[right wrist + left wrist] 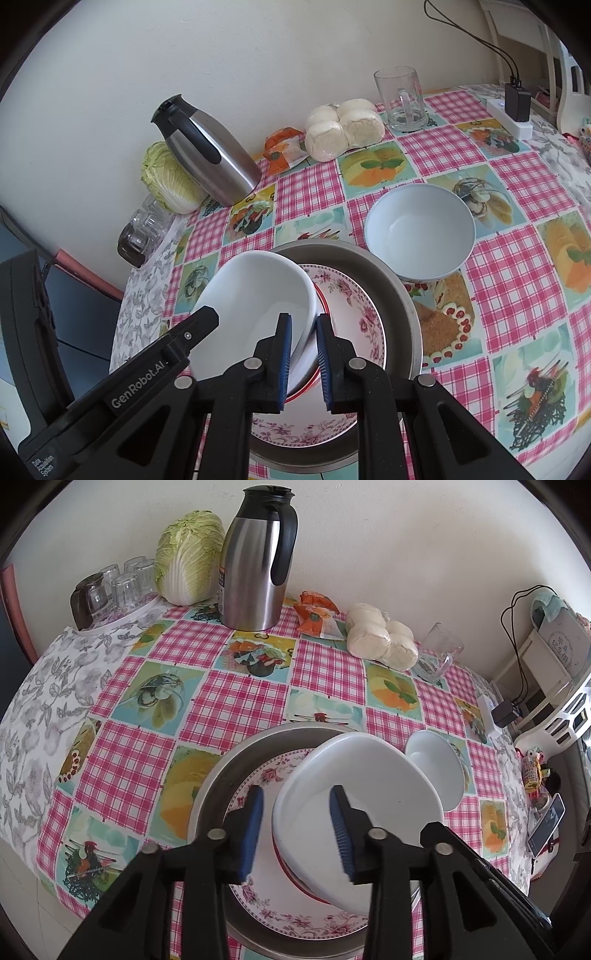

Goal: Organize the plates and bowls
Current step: 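Open both tools to release the white square bowl, then move both open tools over to the light blue round bowl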

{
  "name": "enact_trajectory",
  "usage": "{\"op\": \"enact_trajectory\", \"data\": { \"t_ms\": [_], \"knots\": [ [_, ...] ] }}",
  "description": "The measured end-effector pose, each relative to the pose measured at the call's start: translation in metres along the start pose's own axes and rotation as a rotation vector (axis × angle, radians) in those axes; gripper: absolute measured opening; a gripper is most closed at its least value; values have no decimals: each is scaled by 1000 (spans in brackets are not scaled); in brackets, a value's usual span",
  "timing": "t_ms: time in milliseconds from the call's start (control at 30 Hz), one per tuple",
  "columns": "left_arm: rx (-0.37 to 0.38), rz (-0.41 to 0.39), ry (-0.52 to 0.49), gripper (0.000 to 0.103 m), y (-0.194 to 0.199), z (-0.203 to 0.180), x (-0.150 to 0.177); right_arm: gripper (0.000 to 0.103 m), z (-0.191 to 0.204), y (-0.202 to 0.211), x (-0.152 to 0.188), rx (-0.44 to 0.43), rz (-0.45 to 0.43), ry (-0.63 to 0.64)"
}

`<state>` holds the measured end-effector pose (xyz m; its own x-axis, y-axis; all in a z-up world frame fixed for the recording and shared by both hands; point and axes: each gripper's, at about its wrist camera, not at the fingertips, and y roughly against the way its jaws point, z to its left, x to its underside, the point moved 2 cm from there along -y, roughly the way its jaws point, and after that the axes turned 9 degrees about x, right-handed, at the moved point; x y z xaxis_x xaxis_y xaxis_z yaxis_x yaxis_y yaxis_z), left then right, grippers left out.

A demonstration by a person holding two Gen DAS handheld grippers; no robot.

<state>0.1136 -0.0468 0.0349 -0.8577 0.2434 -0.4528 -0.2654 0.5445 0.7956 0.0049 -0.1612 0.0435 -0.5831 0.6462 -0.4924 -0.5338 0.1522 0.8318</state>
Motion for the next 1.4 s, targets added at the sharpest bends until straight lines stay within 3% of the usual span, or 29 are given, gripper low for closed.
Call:
{"op": "enact_trajectory", "data": {
  "t_ms": [233, 300, 400, 800, 867, 900, 967, 1067, 1400],
  "knots": [
    [23, -58, 20, 63, 20, 2, -5, 27, -1, 17, -7, 17, -41, 5],
    [17, -74, 26, 66, 25, 3, -7, 39, -5, 22, -10, 36, -56, -1],
    [-19, -96, 30, 77, 30, 5, -9, 61, -11, 24, -13, 63, -70, -11],
    [-138, -141, 61, 87, 38, 22, -11, 83, -15, 15, -13, 108, -52, -10],
    [-159, -153, 68, 93, 39, 24, -11, 86, -15, 15, -13, 101, -52, -12],
    [-172, -158, 71, 101, 39, 26, -11, 91, -16, 14, -13, 97, -53, -13],
    [-195, -164, 62, 103, 39, 28, -11, 103, -16, 14, -13, 98, -56, -13],
    [-226, -164, 58, 103, 39, 31, -11, 103, -15, 15, -14, 114, -69, -9],
    [-221, -169, 86, 103, 40, 34, -11, 103, -18, 15, -14, 117, -62, -14]
  ]
}}
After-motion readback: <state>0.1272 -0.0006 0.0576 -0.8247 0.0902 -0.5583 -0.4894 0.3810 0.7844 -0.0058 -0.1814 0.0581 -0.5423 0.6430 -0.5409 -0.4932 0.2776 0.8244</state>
